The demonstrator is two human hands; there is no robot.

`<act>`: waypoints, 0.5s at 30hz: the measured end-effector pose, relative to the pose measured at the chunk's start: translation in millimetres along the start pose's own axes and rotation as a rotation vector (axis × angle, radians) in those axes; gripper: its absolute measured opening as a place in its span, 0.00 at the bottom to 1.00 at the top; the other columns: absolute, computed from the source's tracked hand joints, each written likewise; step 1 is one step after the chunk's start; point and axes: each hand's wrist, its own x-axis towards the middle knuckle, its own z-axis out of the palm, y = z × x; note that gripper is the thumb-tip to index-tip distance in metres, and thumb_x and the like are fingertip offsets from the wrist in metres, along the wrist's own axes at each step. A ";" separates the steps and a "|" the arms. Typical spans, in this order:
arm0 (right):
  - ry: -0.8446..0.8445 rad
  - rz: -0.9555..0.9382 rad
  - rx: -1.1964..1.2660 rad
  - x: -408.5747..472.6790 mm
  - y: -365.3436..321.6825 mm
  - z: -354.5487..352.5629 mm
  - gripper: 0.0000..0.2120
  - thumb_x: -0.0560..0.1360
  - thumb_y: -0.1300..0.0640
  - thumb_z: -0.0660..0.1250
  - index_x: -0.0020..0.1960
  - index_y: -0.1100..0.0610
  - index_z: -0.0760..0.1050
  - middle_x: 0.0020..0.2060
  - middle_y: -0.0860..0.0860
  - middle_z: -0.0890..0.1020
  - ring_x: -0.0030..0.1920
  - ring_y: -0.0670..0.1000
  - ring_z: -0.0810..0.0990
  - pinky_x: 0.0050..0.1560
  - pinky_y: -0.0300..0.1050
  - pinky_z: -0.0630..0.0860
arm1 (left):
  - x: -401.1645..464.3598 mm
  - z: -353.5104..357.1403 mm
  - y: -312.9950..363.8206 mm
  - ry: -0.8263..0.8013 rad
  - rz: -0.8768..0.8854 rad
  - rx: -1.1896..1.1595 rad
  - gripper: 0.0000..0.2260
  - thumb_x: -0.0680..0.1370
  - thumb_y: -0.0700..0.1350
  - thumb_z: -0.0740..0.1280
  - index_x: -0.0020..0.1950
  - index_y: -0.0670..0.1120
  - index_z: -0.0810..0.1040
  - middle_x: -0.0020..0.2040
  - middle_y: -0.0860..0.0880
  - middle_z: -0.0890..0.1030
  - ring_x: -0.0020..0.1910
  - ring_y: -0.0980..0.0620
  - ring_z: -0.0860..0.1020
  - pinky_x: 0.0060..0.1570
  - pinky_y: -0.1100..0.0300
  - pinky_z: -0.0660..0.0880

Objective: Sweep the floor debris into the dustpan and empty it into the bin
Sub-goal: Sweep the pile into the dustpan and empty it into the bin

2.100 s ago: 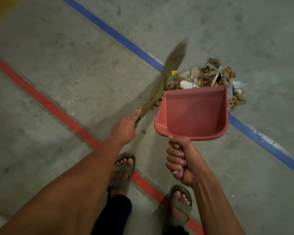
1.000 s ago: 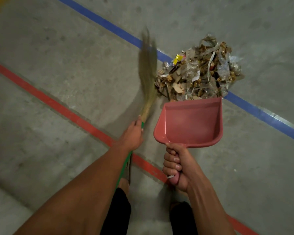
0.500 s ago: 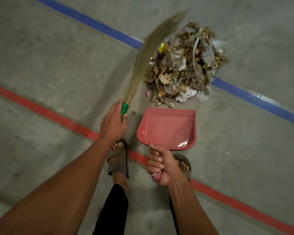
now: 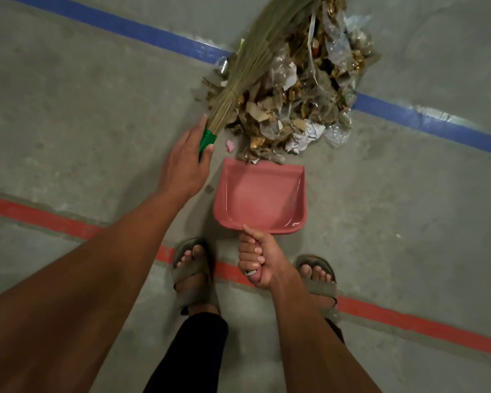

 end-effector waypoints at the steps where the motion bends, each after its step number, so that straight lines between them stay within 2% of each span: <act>1: -0.010 -0.007 0.000 8.0 -5.3 -0.4 0.21 0.82 0.50 0.66 0.34 0.52 0.63 0.19 0.45 0.61 0.16 0.42 0.58 0.18 0.34 0.53 | 7.6 3.6 -2.9 0.006 0.010 -0.004 0.27 0.85 0.48 0.62 0.83 0.51 0.58 0.68 0.45 0.75 0.61 0.45 0.75 0.58 0.53 0.71; 8: -0.080 -0.079 0.005 49.5 -55.4 14.1 0.22 0.83 0.46 0.63 0.34 0.53 0.64 0.19 0.45 0.62 0.15 0.42 0.59 0.17 0.34 0.55 | 76.8 15.3 -9.4 0.013 0.090 0.014 0.27 0.85 0.48 0.61 0.84 0.51 0.58 0.68 0.45 0.75 0.61 0.45 0.76 0.60 0.48 0.74; 12: -0.114 -0.114 -0.017 60.2 -78.1 22.9 0.22 0.83 0.45 0.62 0.35 0.53 0.63 0.19 0.45 0.62 0.16 0.42 0.57 0.19 0.34 0.52 | 92.3 31.7 -17.5 -0.135 0.140 0.048 0.28 0.84 0.48 0.63 0.84 0.53 0.58 0.73 0.44 0.73 0.66 0.40 0.76 0.65 0.46 0.74; 15: -0.145 -0.114 -0.018 59.9 -82.7 23.0 0.21 0.84 0.46 0.62 0.36 0.52 0.62 0.19 0.45 0.61 0.16 0.43 0.56 0.20 0.35 0.50 | 68.4 42.8 -29.2 -0.241 0.173 0.006 0.30 0.84 0.46 0.64 0.84 0.54 0.56 0.75 0.46 0.72 0.67 0.41 0.75 0.66 0.48 0.74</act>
